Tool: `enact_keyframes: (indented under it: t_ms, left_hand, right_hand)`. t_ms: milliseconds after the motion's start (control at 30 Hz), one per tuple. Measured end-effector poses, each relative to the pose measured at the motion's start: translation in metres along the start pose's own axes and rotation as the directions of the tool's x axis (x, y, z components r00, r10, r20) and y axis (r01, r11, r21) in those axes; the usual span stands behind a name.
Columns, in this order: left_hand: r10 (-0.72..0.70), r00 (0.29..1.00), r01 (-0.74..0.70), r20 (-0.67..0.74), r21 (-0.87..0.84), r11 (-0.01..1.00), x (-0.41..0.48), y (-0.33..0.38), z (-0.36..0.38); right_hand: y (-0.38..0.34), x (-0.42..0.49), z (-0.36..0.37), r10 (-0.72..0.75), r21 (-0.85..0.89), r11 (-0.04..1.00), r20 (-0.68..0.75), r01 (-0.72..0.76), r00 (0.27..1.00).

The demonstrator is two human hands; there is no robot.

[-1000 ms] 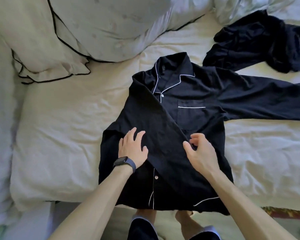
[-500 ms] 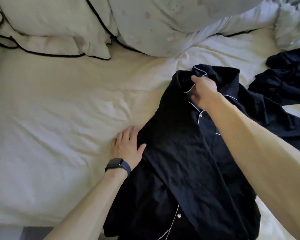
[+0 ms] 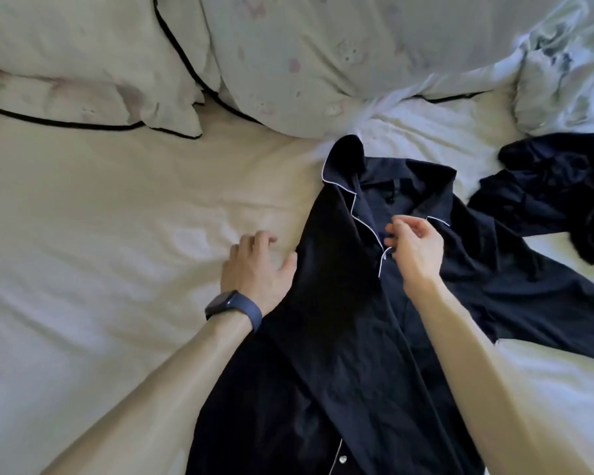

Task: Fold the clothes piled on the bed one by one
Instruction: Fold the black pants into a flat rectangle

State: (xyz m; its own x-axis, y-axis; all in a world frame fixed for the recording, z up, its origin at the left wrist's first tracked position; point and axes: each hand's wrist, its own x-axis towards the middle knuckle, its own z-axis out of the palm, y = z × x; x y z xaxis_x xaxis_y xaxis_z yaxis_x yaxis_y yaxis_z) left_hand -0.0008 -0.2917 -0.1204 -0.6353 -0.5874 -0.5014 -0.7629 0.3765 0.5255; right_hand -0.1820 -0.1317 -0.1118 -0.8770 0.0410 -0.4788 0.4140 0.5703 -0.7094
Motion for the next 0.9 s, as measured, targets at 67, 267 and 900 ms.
enact_keyframes:
  t_ms: [67,267,900]
  left_hand:
    - [0.069,0.996,-0.076,-0.061,-0.127,0.989,0.026,0.043,-0.006]
    - [0.084,0.996,-0.086,-0.018,-0.153,0.984,0.116,0.131,-0.002]
    - [-0.240,0.759,0.645,0.605,-0.647,0.408,0.165,0.156,0.004]
  right_hand:
    - [0.018,-0.005,-0.011,-0.046,-0.092,0.995,-0.052,0.041,0.998]
    - [0.030,0.028,-0.042,-0.191,-0.222,0.960,-0.066,0.172,0.979]
    - [-0.012,0.174,-0.082,-0.075,-0.289,0.957,-0.116,0.039,0.990]
